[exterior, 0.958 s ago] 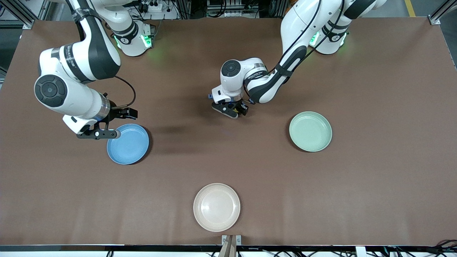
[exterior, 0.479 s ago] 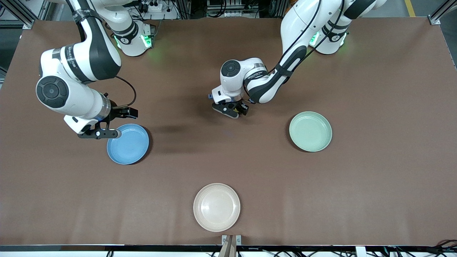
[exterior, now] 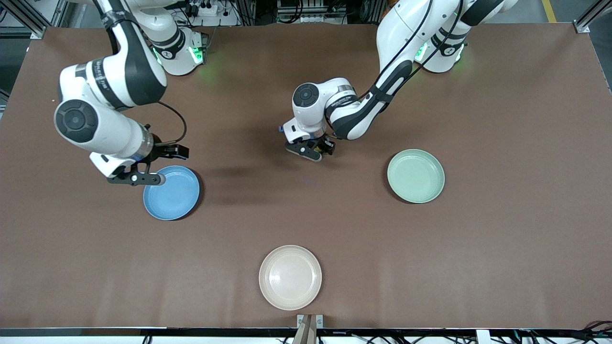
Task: Sort upper and lower case letters into plates
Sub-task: 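Carry the H to the green plate while the right gripper reaches letters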
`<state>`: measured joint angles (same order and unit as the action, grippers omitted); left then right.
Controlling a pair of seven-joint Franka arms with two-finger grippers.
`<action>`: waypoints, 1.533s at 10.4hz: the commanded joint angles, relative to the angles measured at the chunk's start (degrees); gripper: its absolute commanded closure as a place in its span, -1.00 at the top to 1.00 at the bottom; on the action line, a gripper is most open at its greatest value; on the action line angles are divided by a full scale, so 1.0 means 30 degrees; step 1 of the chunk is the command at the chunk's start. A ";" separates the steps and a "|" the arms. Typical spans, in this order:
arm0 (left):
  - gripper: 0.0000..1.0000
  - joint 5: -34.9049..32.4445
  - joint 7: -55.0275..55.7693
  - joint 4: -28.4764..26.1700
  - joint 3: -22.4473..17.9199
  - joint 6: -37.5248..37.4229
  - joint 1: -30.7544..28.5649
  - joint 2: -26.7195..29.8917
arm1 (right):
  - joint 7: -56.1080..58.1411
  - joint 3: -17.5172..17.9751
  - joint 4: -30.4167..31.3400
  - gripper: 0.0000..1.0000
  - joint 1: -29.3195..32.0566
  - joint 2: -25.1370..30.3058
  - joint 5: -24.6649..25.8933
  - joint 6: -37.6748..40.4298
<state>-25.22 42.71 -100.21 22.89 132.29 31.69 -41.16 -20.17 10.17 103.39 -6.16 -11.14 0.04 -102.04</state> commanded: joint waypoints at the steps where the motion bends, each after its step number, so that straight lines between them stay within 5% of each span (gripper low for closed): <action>1: -0.81 0.0960 -0.0868 0.0123 0.0046 -0.1289 -0.0134 0.0970 | -0.1797 0.1203 0.0630 1.00 0.0062 -0.0037 0.0105 -0.0118; 5: -0.81 0.1932 -0.5174 -0.0402 0.0220 -0.4655 -0.1683 0.2903 | -0.1948 0.2959 0.3288 1.00 0.0092 0.0197 0.0105 -0.0931; 10: -0.82 0.2254 -1.0880 -0.4176 0.1481 -0.4809 -0.6892 0.5918 | -0.7436 0.7146 0.6632 1.00 -0.0402 0.0169 0.0134 -0.6401; 14: -0.81 0.0124 -1.5055 -0.5648 0.1481 -0.4197 -0.9472 0.6894 | -1.1757 0.8763 0.7899 1.00 -0.1518 -0.1641 0.0687 -1.1093; 16: -0.81 0.0028 -1.5844 -0.7454 0.1452 -0.1136 -1.0410 0.7067 | -1.2081 0.8738 0.7870 1.00 -0.2597 -0.3078 0.2088 -1.2708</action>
<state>-23.72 -2.83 -116.92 26.52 122.35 3.28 -21.93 -53.83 35.79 127.52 -12.66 -16.54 2.66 -136.80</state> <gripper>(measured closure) 0.590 0.000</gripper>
